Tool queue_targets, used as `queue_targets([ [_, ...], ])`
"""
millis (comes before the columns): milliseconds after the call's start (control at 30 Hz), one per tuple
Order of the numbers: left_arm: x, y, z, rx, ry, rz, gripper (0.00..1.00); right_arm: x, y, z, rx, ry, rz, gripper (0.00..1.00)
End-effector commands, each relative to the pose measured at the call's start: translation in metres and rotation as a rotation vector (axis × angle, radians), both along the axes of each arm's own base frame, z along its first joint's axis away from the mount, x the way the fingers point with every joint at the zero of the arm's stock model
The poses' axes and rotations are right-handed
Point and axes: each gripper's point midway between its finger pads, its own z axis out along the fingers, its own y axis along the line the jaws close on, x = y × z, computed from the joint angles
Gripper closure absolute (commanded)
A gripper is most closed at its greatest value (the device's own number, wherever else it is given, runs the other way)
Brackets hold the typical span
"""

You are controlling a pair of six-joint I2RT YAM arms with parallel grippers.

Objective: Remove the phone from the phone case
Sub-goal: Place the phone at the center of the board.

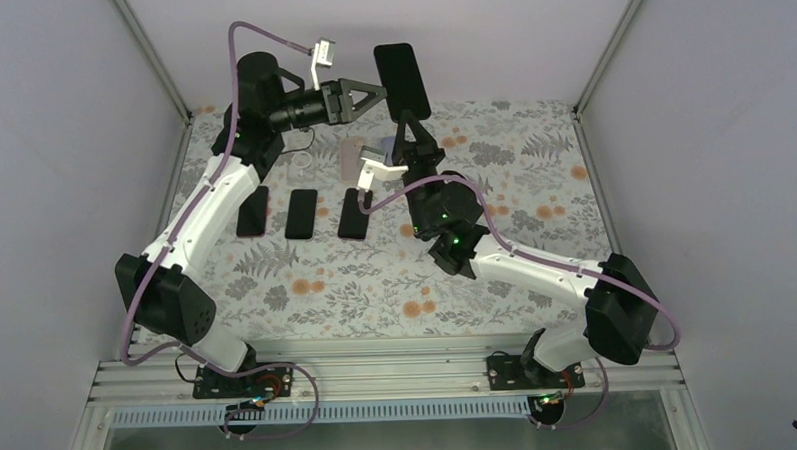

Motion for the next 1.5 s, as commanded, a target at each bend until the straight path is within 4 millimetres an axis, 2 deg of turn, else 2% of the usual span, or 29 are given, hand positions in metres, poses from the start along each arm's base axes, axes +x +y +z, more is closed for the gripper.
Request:
queue_targets([
  [0,-0.004,-0.003,0.004,-0.016,-0.012,-0.037,0.30,-0.016,-0.003,0.023,0.039,-0.096,0.002,0.96],
  [233,-0.006,-0.004,0.002,-0.026,0.002,-0.053,0.43,-0.021,0.003,0.017,0.017,-0.091,0.018,0.96],
  [367,-0.004,-0.006,0.002,-0.043,0.021,-0.065,0.55,-0.023,0.007,0.013,0.002,-0.090,0.024,0.96],
  [533,-0.003,-0.008,-0.005,-0.066,0.070,-0.084,0.63,-0.025,0.008,0.013,-0.001,-0.097,0.027,0.96],
  [767,-0.002,-0.010,-0.015,-0.089,0.131,-0.108,0.70,-0.028,0.012,0.008,-0.025,-0.109,0.031,0.96],
  [1100,-0.001,-0.009,-0.019,-0.099,0.159,-0.113,0.93,-0.029,0.014,0.003,-0.046,-0.118,0.036,0.96],
  [1167,0.001,-0.007,-0.021,-0.103,0.171,-0.107,0.97,-0.030,0.013,0.003,-0.044,-0.120,0.038,0.91],
  [1267,0.007,-0.001,-0.024,-0.105,0.183,-0.082,0.98,-0.031,0.013,0.003,-0.041,-0.125,0.042,0.79],
  [1467,0.018,0.012,-0.025,-0.104,0.170,-0.044,0.98,-0.032,0.012,-0.002,-0.046,-0.117,0.049,0.48],
])
